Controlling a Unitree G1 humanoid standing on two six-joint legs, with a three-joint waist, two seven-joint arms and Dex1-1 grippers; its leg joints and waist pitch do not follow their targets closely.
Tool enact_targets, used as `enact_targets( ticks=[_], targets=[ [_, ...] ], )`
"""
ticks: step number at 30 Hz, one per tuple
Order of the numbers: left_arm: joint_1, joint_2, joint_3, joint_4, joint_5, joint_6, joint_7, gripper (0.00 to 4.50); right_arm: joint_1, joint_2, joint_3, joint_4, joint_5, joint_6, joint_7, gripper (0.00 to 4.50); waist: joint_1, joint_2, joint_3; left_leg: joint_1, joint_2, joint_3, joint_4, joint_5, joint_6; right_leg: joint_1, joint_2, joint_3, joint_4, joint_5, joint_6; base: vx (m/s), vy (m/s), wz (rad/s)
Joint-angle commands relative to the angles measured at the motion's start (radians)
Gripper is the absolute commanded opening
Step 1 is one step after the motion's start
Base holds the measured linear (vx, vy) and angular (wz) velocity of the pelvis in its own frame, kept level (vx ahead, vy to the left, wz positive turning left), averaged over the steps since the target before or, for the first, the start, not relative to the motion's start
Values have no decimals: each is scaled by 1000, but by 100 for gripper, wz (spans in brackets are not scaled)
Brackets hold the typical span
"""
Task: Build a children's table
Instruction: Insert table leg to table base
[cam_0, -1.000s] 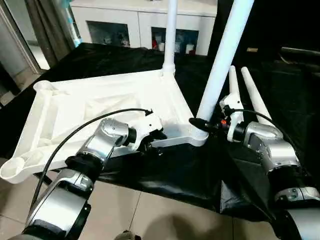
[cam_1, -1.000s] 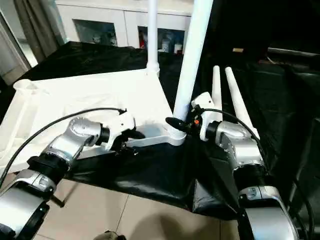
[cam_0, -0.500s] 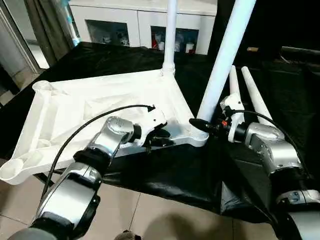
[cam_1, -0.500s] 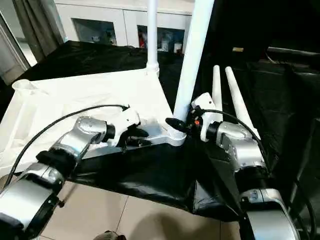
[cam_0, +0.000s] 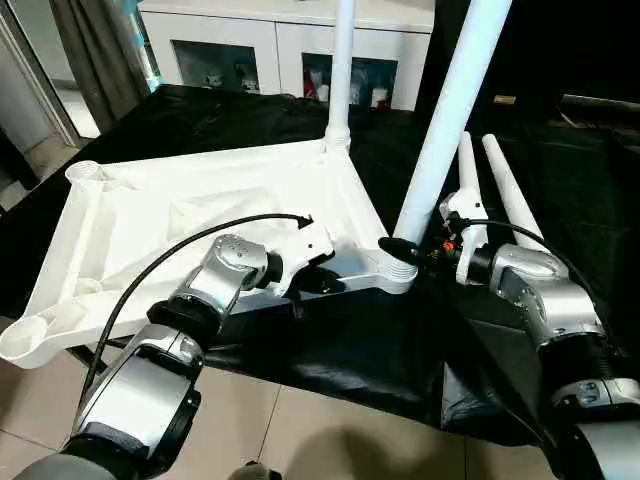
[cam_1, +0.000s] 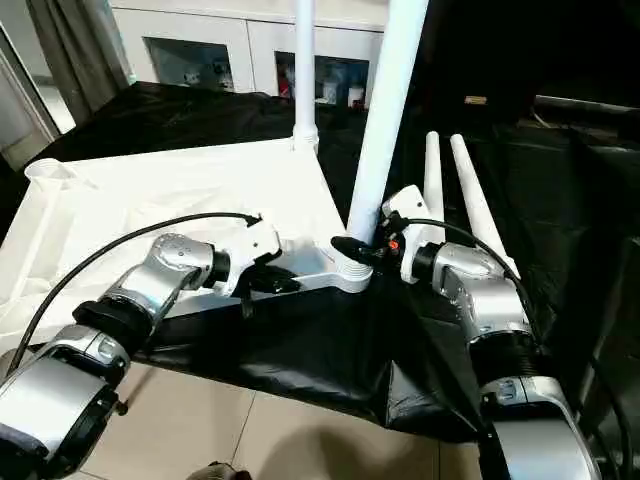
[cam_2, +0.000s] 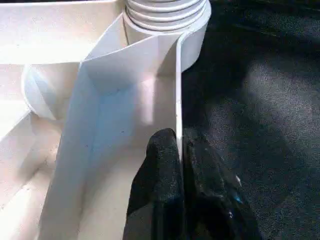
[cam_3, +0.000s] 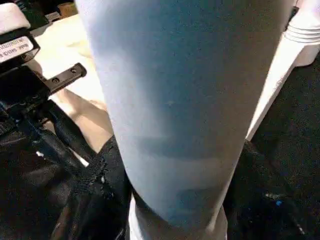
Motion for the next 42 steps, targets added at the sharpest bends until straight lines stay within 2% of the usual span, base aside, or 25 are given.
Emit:
enact_targets(
  ticks=[1,7,9,14,16,17,18,19,23,24,25,26,27,28,30,31,32,33,35,37,39,40,41,42],
  targets=[
    [-15,12,-5,30,24,7,11,0,25,-4,21,45,-24,53,15,196,-1,-14,-68,23,41,-21,-72,-163,50,38,-64,40,-74,-75,-243,0,0,0],
    [-23,10,1,33,10,4,-49,0,34,-13,32,36,-18,57,46,196,-1,-14,-68,22,41,-20,-72,-160,55,39,-64,39,-74,-64,-249,0,0,0],
    [-7,28,-14,12,-1,-41,-147,0,44,-28,56,24,-12,50,114,196,0,-19,-70,20,40,-19,-70,-146,67,41,-64,39,-72,-44,-252,0,0,0],
    [25,52,-27,-42,-33,-87,-283,0,57,-48,78,2,10,41,222,196,3,-19,-71,20,43,-19,-68,-132,89,41,-66,37,-67,-10,-260,0,0,0],
    [34,63,-28,-64,-41,-83,-311,0,60,-58,90,-3,15,42,266,196,3,-21,-69,21,46,-19,-71,-143,88,38,-65,37,-68,-36,-264,0,0,0],
    [34,66,-29,-66,-39,-85,-312,0,61,-60,93,-3,14,40,274,196,4,-18,-69,24,48,-20,-72,-152,82,36,-66,38,-69,-48,-265,0,0,0],
    [33,69,-27,-64,-33,-89,-302,0,62,-62,99,-1,9,36,282,196,4,-21,-68,24,48,-19,-73,-155,78,35,-64,38,-70,-55,-264,0,0,0],
    [31,71,-26,-60,-28,-93,-296,0,63,-64,104,1,4,30,288,196,6,-19,-67,26,48,-19,-74,-163,69,35,-65,39,-71,-71,-262,0,0,0],
    [24,79,-20,-40,-13,-106,-272,0,66,-58,111,10,-10,16,282,196,7,-24,-68,26,47,-19,-76,-170,50,36,-67,41,-71,-76,-254,0,0,0],
    [19,77,-9,-31,-7,-100,-235,0,66,-48,105,24,-20,7,252,196,7,-30,-68,25,47,-18,-76,-165,52,36,-66,41,-71,-69,-253,0,0,0],
    [14,74,-3,-25,-3,-86,-205,0,63,-40,99,40,-32,-4,214,196,7,-26,-67,25,46,-19,-75,-162,53,35,-67,41,-71,-71,-254,0,0,0],
    [7,71,1,-18,3,-71,-174,0,58,-29,91,64,-49,-20,157,196,7,-28,-67,25,47,-19,-76,-164,50,34,-68,41,-71,-75,-252,0,0,0],
    [5,70,3,-16,3,-65,-165,0,56,-26,88,72,-55,-23,138,196,3,-26,-63,29,46,-20,-80,-201,32,31,-68,41,-80,-137,-242,0,0,0],
    [-13,53,22,3,0,-27,-102,0,40,1,64,132,-88,-35,-21,196,2,-32,-62,30,47,-19,-81,-212,24,30,-69,42,-82,-158,-237,0,0,0],
    [-32,37,37,20,-2,10,-47,0,27,32,32,183,-100,-37,-169,195,-10,-27,-56,33,44,-24,-90,-264,-18,24,-70,43,-88,-255,-221,0,0,0],
    [-47,28,40,32,1,33,-15,0,21,54,12,204,-96,-30,-245,194,-15,-31,-58,36,45,-27,-92,-289,-37,26,-72,43,-91,-290,-209,0,0,0],
    [-48,27,41,33,1,36,-12,0,20,56,10,206,-96,-29,-252,194,-19,-33,-58,34,45,-28,-93,-293,-41,26,-71,44,-92,-291,-205,0,0,0],
    [-79,6,51,62,7,79,61,0,5,97,-20,245,-93,-17,-391,193,-26,-31,-56,33,44,-29,-97,-305,-47,25,-69,44,-94,-288,-197,0,0,0],
    [-102,-10,59,85,10,110,119,0,-8,127,-40,275,-90,-13,-483,193,-31,-34,-57,37,41,-30,-96,-331,-54,22,-67,43,-98,-296,-195,0,0,0],
    [-133,-35,70,118,16,149,205,0,-32,170,-66,325,-83,-21,-605,193,-37,-31,-57,39,41,-31,-95,-339,-61,18,-68,45,-97,-291,-199,0,0,0],
    [-161,-65,80,150,26,182,295,0,-59,220,-82,376,-76,-36,-701,193,-44,-33,-56,37,39,-30,-95,-338,-60,16,-67,45,-100,-289,-201,0,0,0],
    [-178,-91,85,167,33,201,357,0,-75,258,-67,405,-97,-54,-763,193,-42,-33,-56,36,39,-31,-95,-335,-57,18,-67,45,-100,-285,-199,0,0,0],
    [-178,-91,85,167,33,201,357,0,-75,258,-67,405,-97,-55,-764,193,-44,-31,-56,37,39,-30,-95,-328,-57,17,-66,45,-99,-266,-200,0,0,0],
    [-185,-101,84,173,39,204,386,0,-81,277,-63,414,-104,-56,-791,193,-43,-35,-57,36,38,-29,-95,-326,-52,19,-65,44,-100,-259,-200,0,0,0]
  ],
)
